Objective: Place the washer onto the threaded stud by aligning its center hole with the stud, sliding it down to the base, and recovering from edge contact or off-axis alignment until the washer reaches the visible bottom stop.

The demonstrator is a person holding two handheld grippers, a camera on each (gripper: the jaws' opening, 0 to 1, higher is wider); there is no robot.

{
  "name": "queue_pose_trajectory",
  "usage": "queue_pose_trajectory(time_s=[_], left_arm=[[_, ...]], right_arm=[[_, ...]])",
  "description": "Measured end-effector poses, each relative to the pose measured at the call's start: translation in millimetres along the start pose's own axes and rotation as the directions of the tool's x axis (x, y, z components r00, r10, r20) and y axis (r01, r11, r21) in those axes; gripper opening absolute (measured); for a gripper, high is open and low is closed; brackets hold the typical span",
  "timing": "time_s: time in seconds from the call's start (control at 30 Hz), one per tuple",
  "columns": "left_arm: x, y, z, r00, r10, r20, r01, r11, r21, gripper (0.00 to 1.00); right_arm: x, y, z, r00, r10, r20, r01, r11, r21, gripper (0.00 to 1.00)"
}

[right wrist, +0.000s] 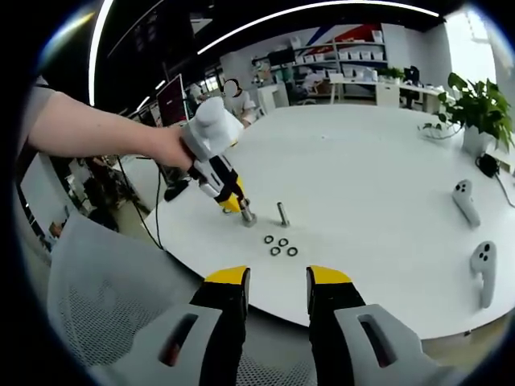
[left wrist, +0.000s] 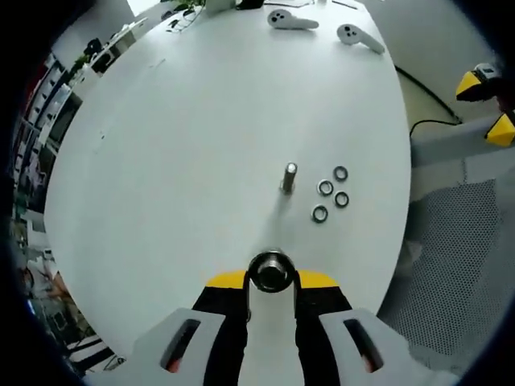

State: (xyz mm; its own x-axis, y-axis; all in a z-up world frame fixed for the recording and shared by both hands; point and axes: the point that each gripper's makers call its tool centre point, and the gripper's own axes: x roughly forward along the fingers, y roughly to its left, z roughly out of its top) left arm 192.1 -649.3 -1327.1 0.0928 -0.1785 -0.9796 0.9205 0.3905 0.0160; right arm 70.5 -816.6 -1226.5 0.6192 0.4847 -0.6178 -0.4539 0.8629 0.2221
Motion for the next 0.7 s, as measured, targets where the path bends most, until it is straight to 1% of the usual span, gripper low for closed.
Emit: queue_pose_trajectory(time_s=[0.23, 0.33, 0.4, 0.47, 0.6, 0.7], left_arm=[[16, 0.4, -4.7, 1.0, -0.005, -0.022, 0.005, 1.0, -0.006, 0.19], [23, 0.5, -6.6, 0.999, -0.007, -0.037, 0.007, 1.0, -0.008, 0.19], [27, -1.7, -8.9, 0.998, -0.019, -0.055, 0.019, 1.0, -0.009, 0.19], [30, 0.8, -8.5, 0.998, -0.01, -0.059, 0.01, 1.0, -0.004, 0.19], [32, -0.2, -9.8, 0.998, -0.014, -0.067, 0.014, 1.0, 0.002, 0.19], [32, 1.3, -8.4, 0.998, -0.016, -0.064, 0.015, 1.0, -0.015, 0.19]], right_arm=[[0, 0, 0.0, 1.0, -0.002, 0.002, 0.002, 1.0, 0.003, 0.3], [0, -1, -0.1, 1.0, -0.004, 0.002, 0.004, 1.0, 0.005, 0.3], [0, -1, -0.3, 1.0, -0.003, 0.001, 0.003, 1.0, 0.005, 0.3], [1, 0, -0.3, 1.0, -0.001, 0.001, 0.001, 1.0, 0.004, 0.3], [1, 0, -0.3, 1.0, -0.002, 0.0, 0.002, 1.0, 0.003, 0.3], [1, -1, -0.1, 1.0, -0.003, 0.001, 0.003, 1.0, 0.006, 0.3]])
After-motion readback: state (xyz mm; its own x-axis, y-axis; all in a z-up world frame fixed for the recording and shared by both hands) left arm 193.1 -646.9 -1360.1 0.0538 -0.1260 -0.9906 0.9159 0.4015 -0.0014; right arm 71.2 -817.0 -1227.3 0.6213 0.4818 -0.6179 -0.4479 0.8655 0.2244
